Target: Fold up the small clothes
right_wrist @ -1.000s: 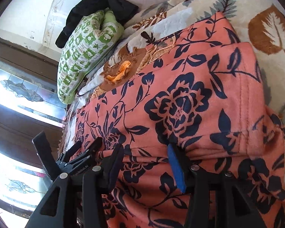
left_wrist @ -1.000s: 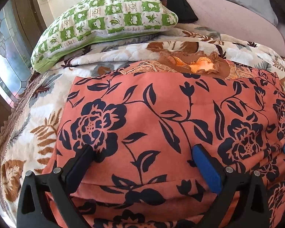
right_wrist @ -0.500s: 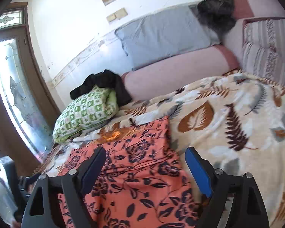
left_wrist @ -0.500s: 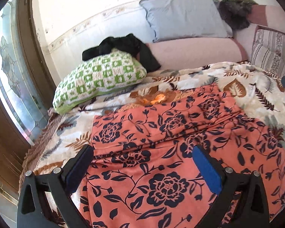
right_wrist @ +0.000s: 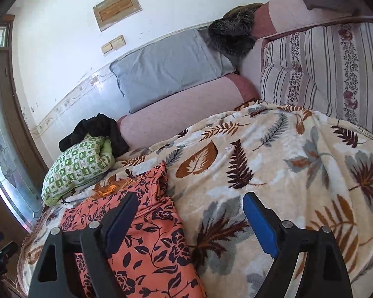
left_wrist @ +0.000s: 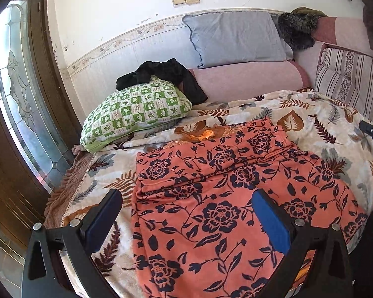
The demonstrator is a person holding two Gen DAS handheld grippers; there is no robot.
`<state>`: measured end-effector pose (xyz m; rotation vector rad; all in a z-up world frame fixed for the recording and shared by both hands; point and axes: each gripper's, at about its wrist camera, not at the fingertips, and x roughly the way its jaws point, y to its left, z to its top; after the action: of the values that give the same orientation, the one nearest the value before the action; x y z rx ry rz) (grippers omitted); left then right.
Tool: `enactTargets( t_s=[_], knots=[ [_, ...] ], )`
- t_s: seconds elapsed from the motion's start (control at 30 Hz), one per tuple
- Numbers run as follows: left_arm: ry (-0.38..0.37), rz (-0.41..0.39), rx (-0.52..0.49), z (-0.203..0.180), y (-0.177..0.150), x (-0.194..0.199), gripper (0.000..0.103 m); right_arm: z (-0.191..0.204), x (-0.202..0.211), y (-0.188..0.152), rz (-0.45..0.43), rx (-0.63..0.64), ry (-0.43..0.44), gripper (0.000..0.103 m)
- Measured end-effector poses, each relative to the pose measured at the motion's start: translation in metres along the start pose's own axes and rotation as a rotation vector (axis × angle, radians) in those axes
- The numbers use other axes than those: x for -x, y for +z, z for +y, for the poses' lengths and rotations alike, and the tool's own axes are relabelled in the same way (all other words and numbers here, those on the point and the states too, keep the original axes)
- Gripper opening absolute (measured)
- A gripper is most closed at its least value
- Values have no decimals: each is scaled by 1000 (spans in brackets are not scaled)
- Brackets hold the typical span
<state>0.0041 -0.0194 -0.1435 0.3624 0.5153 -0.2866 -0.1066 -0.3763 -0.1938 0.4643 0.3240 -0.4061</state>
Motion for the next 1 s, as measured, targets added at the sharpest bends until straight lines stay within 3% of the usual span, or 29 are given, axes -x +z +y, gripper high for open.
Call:
enactTargets(
  t_s=[0.23, 0.47, 0.67, 0.77, 0.9, 1.0],
  knots=[
    [43, 35, -8, 18, -14, 11, 103, 7, 6, 2, 68, 39, 74, 88],
    [81, 101, 14, 44, -50, 10, 103, -16, 21, 6, 125, -48, 104, 88],
    [43, 236, 143, 83, -83, -1, 103, -23, 18, -16, 305, -119, 206, 88],
    [72, 299, 208, 103, -99, -7, 103, -19, 9, -33, 410, -177, 271, 88],
    [84, 374, 324, 132, -113, -12, 103, -15, -5, -52, 509, -198, 224, 88],
    [95, 398, 350, 143, -119, -11, 103, -13, -14, -62, 568, -200, 191, 88]
  ],
)
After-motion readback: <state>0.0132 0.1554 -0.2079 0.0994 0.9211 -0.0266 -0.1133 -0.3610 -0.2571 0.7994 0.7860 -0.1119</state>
